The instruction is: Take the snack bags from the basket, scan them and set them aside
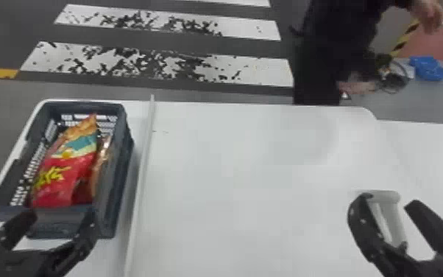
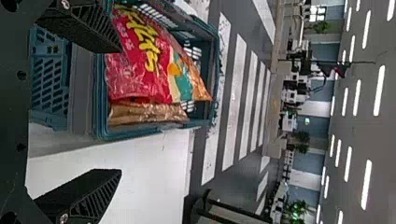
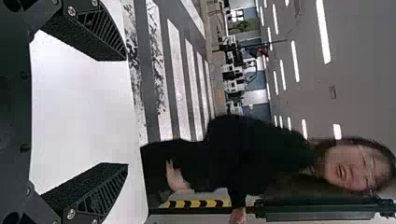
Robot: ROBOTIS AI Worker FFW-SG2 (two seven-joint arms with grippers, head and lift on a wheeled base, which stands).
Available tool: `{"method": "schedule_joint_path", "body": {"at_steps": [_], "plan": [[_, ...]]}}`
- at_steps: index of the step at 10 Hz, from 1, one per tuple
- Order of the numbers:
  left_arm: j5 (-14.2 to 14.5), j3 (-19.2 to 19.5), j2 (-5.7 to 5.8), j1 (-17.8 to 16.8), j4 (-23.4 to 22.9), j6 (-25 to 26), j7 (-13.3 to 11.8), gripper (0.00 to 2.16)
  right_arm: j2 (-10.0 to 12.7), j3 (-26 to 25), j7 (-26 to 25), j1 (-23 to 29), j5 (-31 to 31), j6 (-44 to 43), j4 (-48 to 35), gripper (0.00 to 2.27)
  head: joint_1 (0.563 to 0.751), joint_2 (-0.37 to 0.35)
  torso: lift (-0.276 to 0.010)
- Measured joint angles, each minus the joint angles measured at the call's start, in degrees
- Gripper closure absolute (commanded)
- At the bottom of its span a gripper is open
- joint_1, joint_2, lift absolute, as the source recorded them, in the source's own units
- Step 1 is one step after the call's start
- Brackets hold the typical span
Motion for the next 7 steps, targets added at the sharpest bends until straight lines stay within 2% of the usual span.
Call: {"method": "schedule_joint_path", "body": {"at_steps": [1, 4, 7], "plan": [[0.7, 2.2, -0.78, -1.2, -0.4, 2.9, 0.1, 0.08, -0.6, 0.1, 0.0, -0.1, 0.0, 0.0, 0.0, 0.12, 0.695, 0.001, -0.075], [2.6, 6.2, -2.15, -3.2, -2.4, 4.1, 0.2, 0.09, -2.0, 0.2, -0.1, -0.4, 0.0, 0.0, 0.1, 0.12, 0.695, 0.058, -0.075], [1.7, 7.6, -2.26, -8.7, -0.5, 9.9, 0.2, 0.09, -2.2, 0.8, 0.0, -0.5, 0.1, 0.0, 0.1, 0.12, 0.695, 0.091, -0.075]]}}
